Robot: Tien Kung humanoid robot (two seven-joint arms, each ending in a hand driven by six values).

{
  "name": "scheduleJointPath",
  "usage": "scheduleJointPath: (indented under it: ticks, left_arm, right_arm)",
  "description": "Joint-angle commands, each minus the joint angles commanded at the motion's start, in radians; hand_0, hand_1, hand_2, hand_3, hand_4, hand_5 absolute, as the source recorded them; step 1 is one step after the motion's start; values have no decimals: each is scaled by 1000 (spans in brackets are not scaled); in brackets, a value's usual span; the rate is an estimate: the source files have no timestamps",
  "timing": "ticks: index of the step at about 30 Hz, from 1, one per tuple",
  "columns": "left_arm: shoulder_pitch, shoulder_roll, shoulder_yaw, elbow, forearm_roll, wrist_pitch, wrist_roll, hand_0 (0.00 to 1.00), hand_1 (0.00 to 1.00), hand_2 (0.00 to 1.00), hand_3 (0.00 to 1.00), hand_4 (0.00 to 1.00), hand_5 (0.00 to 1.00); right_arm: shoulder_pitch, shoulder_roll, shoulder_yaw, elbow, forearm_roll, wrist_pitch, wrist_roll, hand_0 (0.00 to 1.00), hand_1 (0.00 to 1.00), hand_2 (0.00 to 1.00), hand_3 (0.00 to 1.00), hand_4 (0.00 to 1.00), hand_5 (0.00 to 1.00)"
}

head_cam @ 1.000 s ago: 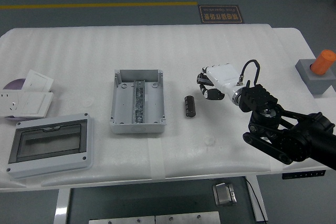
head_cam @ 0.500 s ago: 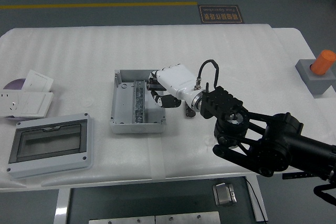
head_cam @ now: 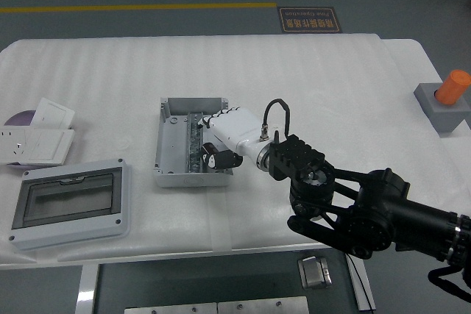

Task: Pick up the battery,place it into the box

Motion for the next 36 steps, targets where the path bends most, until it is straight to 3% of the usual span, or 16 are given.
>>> scheduleJointPath:
  ticks: [4,6,10,17,18,36]
  left_arm:
    - [2,0,0,0,0,0,0,636,663,557,612,734,492]
    - [3,-1,1,1,-2,1,0,637,663,557,612,736,492]
    - [5,-3,0,2,-4,0,-1,637,663,557,612,736,492]
    - [0,-3,-8,2,-2,2,-2,637,662,557,612,735,492]
    - [0,-2,-9,2,-2,2,-2,637,663,557,612,735,490]
    - [-1,-2,-9,0,0,2,-3,637,663,557,610,726,488]
  right_arm:
    - [-14,-16,41,6,8,-19,14,992,941,905,972,772,611]
    - [-19,-37,70,10,12,-30,20,998,947,908,981,819,654]
    - [-22,-94,109,6,25,-46,28,998,947,908,981,819,654]
    - [-1,-169,32,-48,85,-29,31,990,930,892,967,824,656]
    - [0,-173,18,-54,93,-27,32,958,893,858,929,827,660]
    - [30,-188,-125,-106,138,-29,51,885,859,828,922,862,690]
